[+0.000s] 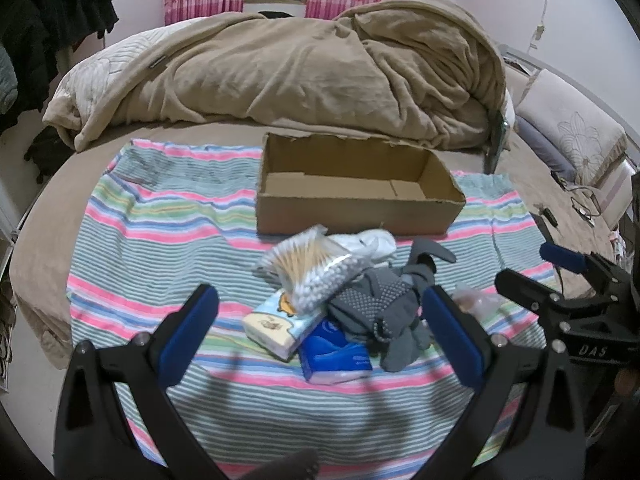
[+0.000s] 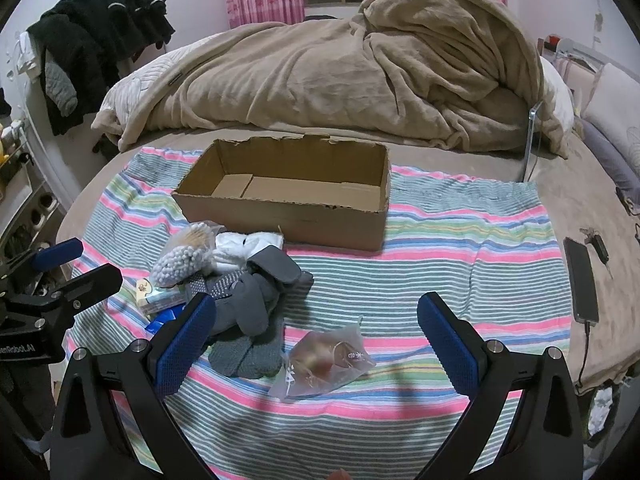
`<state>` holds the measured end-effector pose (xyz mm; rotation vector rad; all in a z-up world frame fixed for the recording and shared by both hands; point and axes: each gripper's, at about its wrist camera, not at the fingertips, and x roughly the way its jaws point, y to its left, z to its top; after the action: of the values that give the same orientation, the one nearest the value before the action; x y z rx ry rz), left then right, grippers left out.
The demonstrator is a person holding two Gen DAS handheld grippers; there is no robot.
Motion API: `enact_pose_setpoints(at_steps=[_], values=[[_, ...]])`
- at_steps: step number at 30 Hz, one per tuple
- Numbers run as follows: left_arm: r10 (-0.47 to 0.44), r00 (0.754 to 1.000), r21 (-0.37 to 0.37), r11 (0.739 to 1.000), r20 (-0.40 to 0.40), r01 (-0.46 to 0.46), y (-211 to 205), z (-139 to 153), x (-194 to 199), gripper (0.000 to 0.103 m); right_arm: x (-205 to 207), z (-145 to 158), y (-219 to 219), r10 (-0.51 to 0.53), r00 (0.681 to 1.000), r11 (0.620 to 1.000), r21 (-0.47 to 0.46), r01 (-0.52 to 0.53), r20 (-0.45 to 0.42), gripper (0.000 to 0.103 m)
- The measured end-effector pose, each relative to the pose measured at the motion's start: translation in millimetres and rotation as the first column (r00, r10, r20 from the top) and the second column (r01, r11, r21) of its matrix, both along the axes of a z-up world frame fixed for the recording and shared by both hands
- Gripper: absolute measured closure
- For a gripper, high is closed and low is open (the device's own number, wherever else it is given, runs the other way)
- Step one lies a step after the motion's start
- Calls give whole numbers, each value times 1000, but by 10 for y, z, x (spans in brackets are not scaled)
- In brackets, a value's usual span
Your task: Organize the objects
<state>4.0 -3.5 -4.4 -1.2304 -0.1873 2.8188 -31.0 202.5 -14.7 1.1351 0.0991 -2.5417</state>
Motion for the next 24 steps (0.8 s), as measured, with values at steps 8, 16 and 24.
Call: enact_pose_setpoints(at_steps=[8, 16, 24], values=[[-5, 1000, 50, 999, 2, 5, -71, -2, 7, 1, -1, -8, 12, -4, 1000, 1000, -2, 4, 9, 1], [-3, 1000, 41, 999, 8, 2, -76, -11, 9, 1, 8, -13, 3, -4, 1000, 1000, -2, 4, 12, 1], [-1, 1000, 37, 999, 7, 0, -74, -10, 7, 1, 6, -15, 4, -4, 1000, 1000, -2, 4, 14, 1]])
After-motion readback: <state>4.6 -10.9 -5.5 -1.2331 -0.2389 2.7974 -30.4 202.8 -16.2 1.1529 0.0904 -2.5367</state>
